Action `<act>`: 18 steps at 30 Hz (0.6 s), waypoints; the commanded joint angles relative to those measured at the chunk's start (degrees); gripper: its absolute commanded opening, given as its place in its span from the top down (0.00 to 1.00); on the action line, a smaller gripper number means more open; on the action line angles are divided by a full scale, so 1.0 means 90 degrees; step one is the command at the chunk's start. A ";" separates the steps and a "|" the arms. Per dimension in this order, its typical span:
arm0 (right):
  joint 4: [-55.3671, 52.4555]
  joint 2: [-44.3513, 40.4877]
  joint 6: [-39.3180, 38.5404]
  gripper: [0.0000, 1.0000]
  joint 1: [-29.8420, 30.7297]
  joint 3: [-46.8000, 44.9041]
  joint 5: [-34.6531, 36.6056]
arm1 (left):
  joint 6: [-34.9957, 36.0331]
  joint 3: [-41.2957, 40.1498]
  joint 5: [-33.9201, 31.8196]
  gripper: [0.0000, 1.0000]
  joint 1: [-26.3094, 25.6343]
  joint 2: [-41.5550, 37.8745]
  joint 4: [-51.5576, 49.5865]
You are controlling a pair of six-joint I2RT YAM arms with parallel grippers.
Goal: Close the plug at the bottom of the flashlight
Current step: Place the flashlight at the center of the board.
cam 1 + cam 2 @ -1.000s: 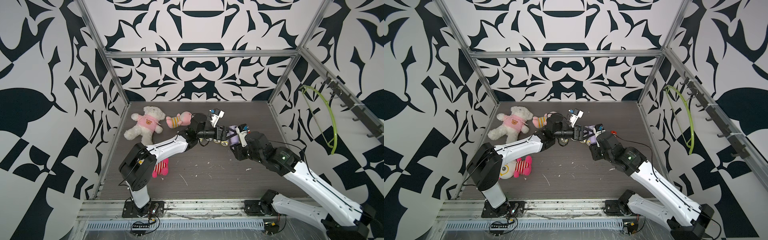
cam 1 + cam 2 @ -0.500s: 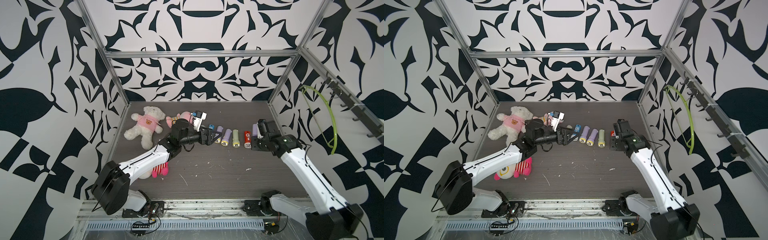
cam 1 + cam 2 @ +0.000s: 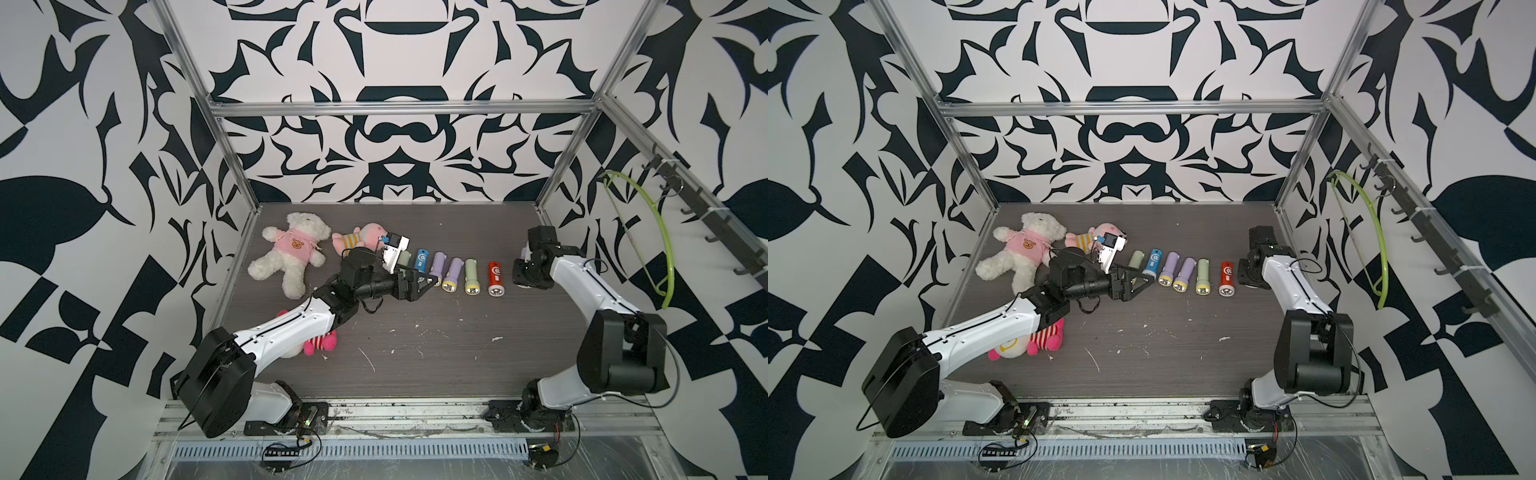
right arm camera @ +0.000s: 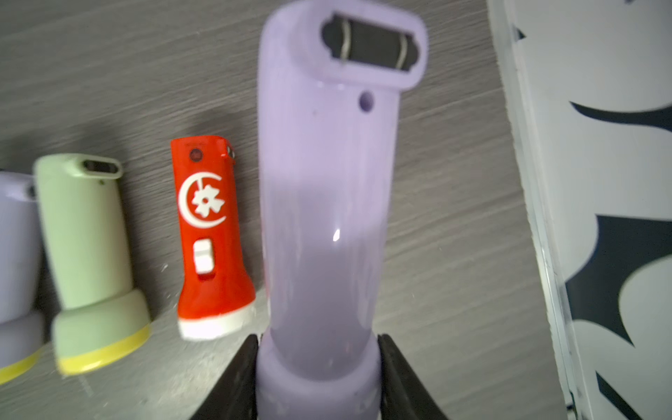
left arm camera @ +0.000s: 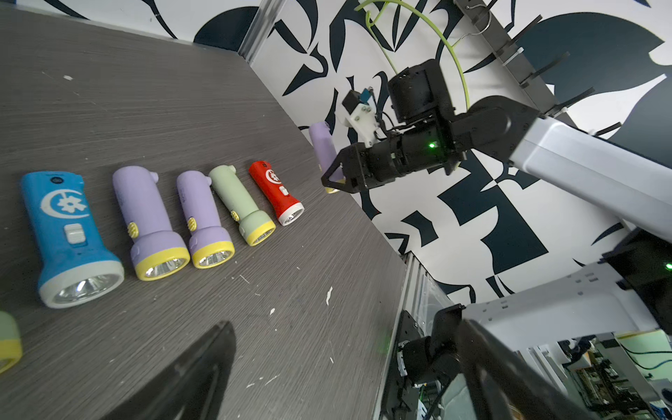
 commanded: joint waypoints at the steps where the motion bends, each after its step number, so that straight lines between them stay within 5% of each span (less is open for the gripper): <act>1: 0.0485 0.0286 -0.0351 1.00 -0.0080 0.0464 -0.0234 | -0.0050 -0.0172 0.0106 0.01 0.0020 -0.0010 0.0247; 18: 0.0156 0.1926 -0.0320 0.86 -0.0387 0.0902 -0.0102 | 0.0135 -0.0380 -0.0181 0.01 0.0098 -0.0276 -0.0130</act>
